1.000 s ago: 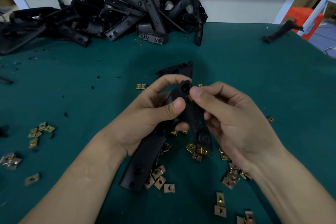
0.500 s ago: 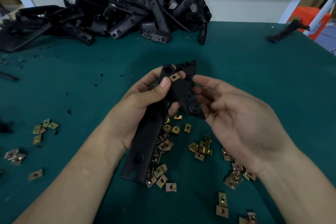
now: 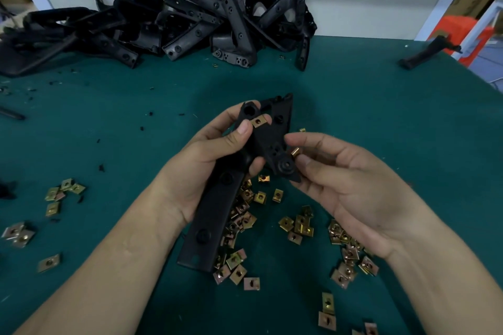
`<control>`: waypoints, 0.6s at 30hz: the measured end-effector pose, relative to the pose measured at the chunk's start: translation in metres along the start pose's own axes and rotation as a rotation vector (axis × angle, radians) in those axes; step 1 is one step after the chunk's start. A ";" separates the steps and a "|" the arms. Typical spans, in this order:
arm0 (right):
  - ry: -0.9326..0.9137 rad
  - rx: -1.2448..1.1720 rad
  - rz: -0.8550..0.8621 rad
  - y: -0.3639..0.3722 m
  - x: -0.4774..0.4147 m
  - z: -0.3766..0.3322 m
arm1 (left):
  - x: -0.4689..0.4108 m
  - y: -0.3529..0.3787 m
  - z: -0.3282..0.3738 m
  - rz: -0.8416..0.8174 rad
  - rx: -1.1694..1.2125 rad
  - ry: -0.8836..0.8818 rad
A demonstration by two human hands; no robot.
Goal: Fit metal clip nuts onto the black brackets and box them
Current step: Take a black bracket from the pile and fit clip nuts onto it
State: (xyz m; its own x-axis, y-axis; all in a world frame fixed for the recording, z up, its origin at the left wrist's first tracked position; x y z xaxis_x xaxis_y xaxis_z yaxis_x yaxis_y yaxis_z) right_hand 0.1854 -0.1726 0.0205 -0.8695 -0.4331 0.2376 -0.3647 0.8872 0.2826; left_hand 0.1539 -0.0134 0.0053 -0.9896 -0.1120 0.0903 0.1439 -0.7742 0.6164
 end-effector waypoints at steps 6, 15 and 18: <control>-0.050 0.022 0.006 0.001 -0.002 -0.002 | 0.000 0.001 0.000 -0.042 -0.002 -0.008; 0.037 -0.115 0.042 0.005 0.002 0.002 | 0.003 0.004 0.000 -0.137 -0.005 0.016; 0.057 -0.159 0.048 0.009 0.003 0.007 | 0.003 0.005 -0.001 -0.148 -0.035 0.027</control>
State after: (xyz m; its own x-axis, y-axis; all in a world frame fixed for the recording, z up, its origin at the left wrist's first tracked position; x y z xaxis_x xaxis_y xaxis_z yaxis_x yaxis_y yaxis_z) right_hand 0.1770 -0.1651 0.0175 -0.8628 -0.4027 0.3055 -0.2616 0.8729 0.4118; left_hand 0.1515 -0.0183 0.0080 -0.9997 -0.0115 -0.0206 -0.0030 -0.8050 0.5933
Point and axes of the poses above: each hand's wrist, its own x-axis away from the middle knuckle, its own y-axis out of the palm, z = x × y, the point moved 6 cm from there along -x, towards the middle knuckle, and after that the axes turned 10 degrees about z, right-handed, at the moved point
